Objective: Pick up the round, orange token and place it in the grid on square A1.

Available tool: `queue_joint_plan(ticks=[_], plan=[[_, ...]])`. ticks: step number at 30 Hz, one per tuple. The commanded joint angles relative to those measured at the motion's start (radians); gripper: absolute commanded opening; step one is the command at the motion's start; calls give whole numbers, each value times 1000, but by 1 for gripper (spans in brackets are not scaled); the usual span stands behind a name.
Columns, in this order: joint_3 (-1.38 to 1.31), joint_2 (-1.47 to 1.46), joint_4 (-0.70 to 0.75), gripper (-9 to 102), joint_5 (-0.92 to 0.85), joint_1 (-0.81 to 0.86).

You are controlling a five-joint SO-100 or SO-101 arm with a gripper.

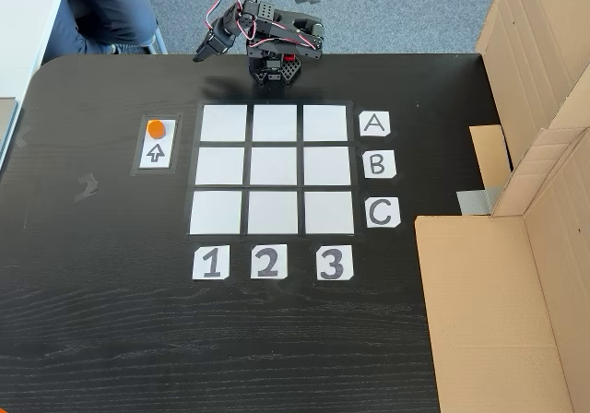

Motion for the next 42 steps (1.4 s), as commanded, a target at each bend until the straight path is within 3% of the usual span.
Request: queue_joint_plan(ticks=[1, 18, 34, 42], plan=[[-115, -172, -34, -1, -6, -3], [-160, -222, -48, 0, -31, -5], [-528, -660, -28, 12, -41, -5], [-861, -868, 198, 16, -41, -55]])
